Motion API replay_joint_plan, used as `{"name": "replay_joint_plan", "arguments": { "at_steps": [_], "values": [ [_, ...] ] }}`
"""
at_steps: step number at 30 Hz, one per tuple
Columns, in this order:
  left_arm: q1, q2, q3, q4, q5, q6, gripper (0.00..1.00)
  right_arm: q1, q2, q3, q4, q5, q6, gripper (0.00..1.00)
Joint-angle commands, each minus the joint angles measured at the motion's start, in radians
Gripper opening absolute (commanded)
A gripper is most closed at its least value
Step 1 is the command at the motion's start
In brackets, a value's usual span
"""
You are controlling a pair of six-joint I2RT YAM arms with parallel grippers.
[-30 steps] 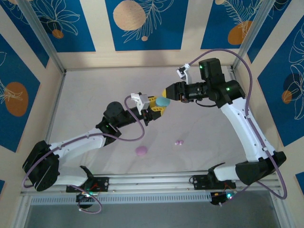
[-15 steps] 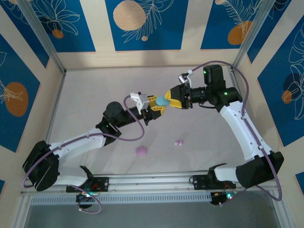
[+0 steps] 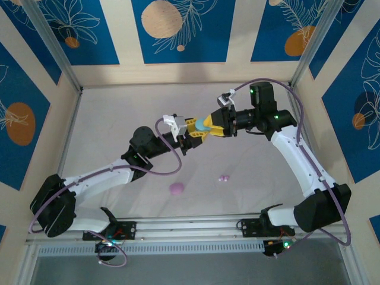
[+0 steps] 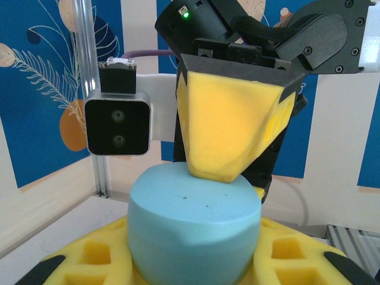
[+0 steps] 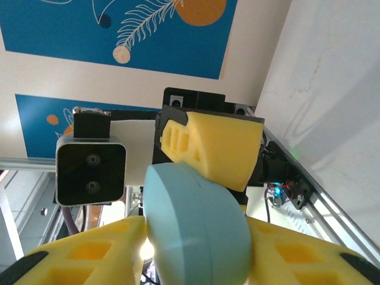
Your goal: Insert the wireless bluetooth earbuds into the charging case
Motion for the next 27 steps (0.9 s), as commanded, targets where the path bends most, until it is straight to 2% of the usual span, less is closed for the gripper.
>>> {"name": "replay_joint_plan", "arguments": {
  "at_steps": [1,5,7,10,15,22,27],
  "values": [
    [-0.011,-0.002,0.036,0.044,0.015,-0.014,0.29,0.004,0.006,-0.022,0.02,-0.026,0.022,0.35],
    [-0.011,-0.003,0.031,0.022,0.003,-0.008,0.37,-0.01,-0.009,-0.027,0.024,0.014,0.019,0.21],
    [-0.012,-0.004,0.029,0.007,-0.003,-0.004,0.45,-0.024,-0.023,-0.038,0.04,0.041,0.026,0.18],
    [-0.011,-0.005,0.025,-0.034,-0.013,-0.002,0.62,-0.047,-0.057,-0.075,0.11,0.071,0.055,0.16],
    [-0.011,-0.034,0.006,-0.11,-0.07,0.017,0.76,-0.102,-0.109,-0.152,0.198,0.168,0.086,0.15],
    [-0.012,-0.133,-0.069,-0.214,-0.27,0.037,0.78,-0.194,-0.063,-0.317,0.25,0.366,0.049,0.15],
    [-0.01,-0.196,-0.059,-0.361,-0.374,0.019,0.79,-0.21,0.077,-0.362,0.282,0.388,-0.001,0.16]
  ]
}}
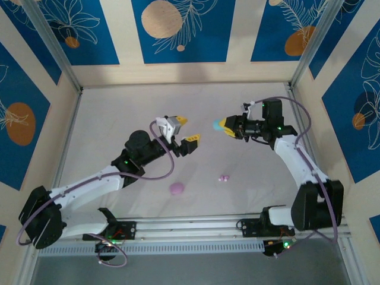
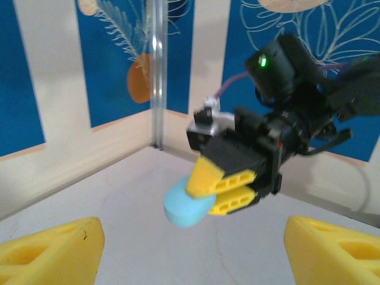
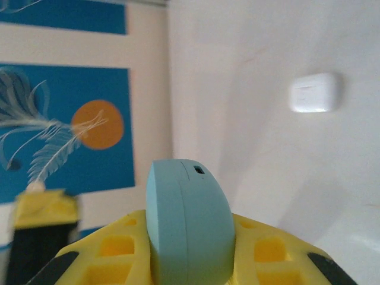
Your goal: Insert the wireless bluetooth earbuds into the charging case
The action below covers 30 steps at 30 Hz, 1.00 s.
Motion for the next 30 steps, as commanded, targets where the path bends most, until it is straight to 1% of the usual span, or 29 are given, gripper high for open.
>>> {"name": "replay_joint_plan", "arguments": {
  "at_steps": [1,5,8,12,19,22,26,30],
  "values": [
    [-0.007,-0.049,0.006,-0.137,-0.135,-0.002,0.79,-0.001,0.086,-0.021,0.033,0.045,-0.058,0.16],
    [-0.003,-0.08,0.039,-0.309,-0.26,-0.044,0.78,0.003,0.201,0.008,0.032,0.027,-0.097,0.16],
    [0.002,-0.1,0.047,-0.382,-0.294,-0.07,0.78,0.015,0.272,0.054,0.001,0.046,-0.139,0.16],
    [0.007,-0.123,0.049,-0.436,-0.307,-0.098,0.78,0.028,0.355,0.113,-0.023,0.06,-0.177,0.17],
    [0.013,-0.126,0.061,-0.452,-0.294,-0.12,0.78,0.05,0.479,0.199,-0.066,0.091,-0.213,0.19],
    [0.013,-0.12,0.059,-0.452,-0.29,-0.13,0.78,0.076,0.536,0.24,-0.073,0.043,-0.224,0.19],
    [0.015,-0.115,0.064,-0.462,-0.282,-0.137,0.78,0.12,0.612,0.305,-0.132,0.08,-0.268,0.2],
    [0.015,-0.129,0.057,-0.466,-0.292,-0.136,0.78,0.139,0.655,0.327,-0.142,0.11,-0.28,0.2]
  ]
}}
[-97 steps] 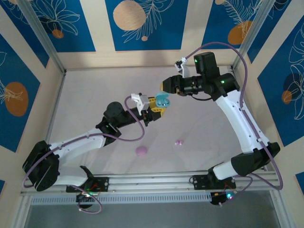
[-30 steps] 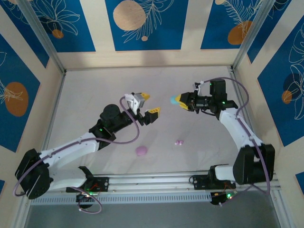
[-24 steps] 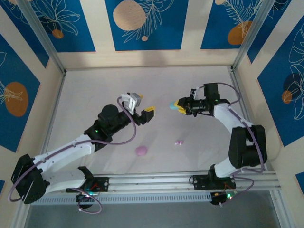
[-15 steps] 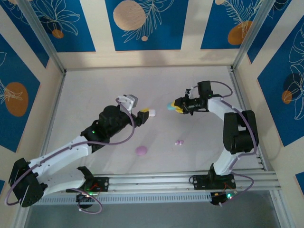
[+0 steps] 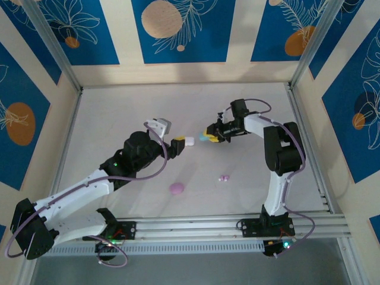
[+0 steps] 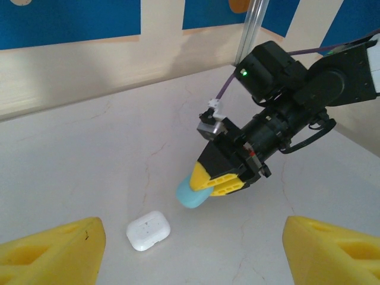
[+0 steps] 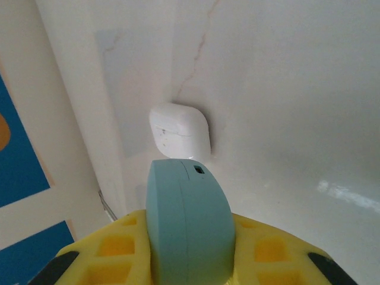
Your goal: Insert the wireless bluetooth earbuds into the charging case
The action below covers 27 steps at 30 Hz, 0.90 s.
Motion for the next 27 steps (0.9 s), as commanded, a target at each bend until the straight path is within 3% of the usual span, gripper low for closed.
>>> {"name": "replay_joint_plan", "arguments": {
  "at_steps": [1,10,17,27],
  "values": [
    [0.007,-0.023,0.025,-0.008,-0.018,-0.018,0.78,0.014,0.028,0.037,-0.061,0.025,-0.047,0.2],
    [0.008,-0.032,0.008,-0.004,-0.025,-0.02,0.78,0.034,0.067,0.045,-0.097,0.091,-0.087,0.25],
    [0.009,-0.017,-0.001,0.033,-0.026,-0.024,0.78,0.031,0.041,0.026,-0.147,0.164,-0.119,0.39],
    [0.009,-0.012,0.002,0.029,-0.042,-0.024,0.78,0.031,-0.116,-0.031,-0.203,0.276,-0.144,0.55]
  ]
}}
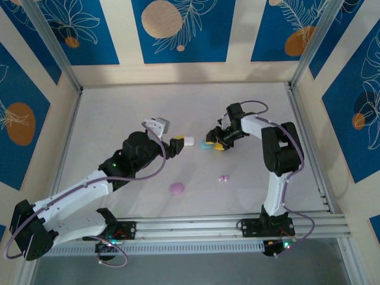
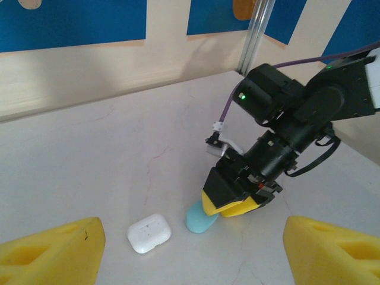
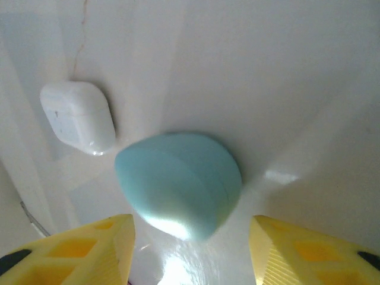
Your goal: Insert the wireless bluetooth earbuds into the charging case
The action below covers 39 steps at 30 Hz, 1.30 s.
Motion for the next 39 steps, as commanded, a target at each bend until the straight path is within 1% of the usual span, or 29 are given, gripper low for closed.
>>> {"name": "replay_joint_plan", "arguments": {
  "at_steps": [1,5,7,11,14,18,21,23,28,34,36,39],
  "values": [
    [0.008,0.001,0.003,0.02,-0.029,-0.006,0.78,0.002,-0.107,-0.019,-0.055,0.048,-0.038,0.56],
    [0.013,0.002,0.002,-0.004,-0.058,-0.024,0.78,0.004,-0.222,-0.061,-0.044,0.057,-0.076,0.57],
    [0.023,0.001,0.003,-0.024,-0.068,-0.045,0.79,0.014,-0.295,-0.1,-0.004,0.034,-0.118,0.57],
    [0.071,-0.009,0.002,-0.068,-0.07,-0.115,0.79,0.085,-0.434,-0.212,0.118,0.01,-0.252,0.56],
    [0.126,-0.023,-0.011,-0.09,-0.05,-0.179,0.8,0.186,-0.513,-0.303,0.21,0.007,-0.404,0.56],
    [0.228,-0.054,-0.049,-0.102,0.002,-0.281,0.81,0.347,-0.562,-0.436,0.321,-0.018,-0.644,0.56],
    [0.271,-0.086,-0.081,-0.091,0.024,-0.32,0.79,0.463,-0.58,-0.518,0.388,-0.028,-0.84,0.61],
    [0.282,-0.104,-0.098,-0.078,0.025,-0.326,0.79,0.513,-0.578,-0.539,0.401,-0.022,-0.943,0.62],
    [0.286,-0.135,-0.119,-0.069,0.027,-0.322,0.79,0.585,-0.492,-0.505,0.365,0.061,-1.08,0.63],
    [0.286,-0.143,-0.125,-0.049,0.041,-0.322,0.78,0.636,-0.367,-0.438,0.363,0.121,-1.132,0.63],
    [0.288,-0.143,-0.123,-0.052,0.045,-0.318,0.78,0.654,-0.315,-0.402,0.344,0.19,-1.135,0.63],
    [0.288,-0.147,-0.123,-0.059,0.049,-0.314,0.78,0.656,-0.271,-0.382,0.348,0.213,-1.135,0.63]
  ]
}}
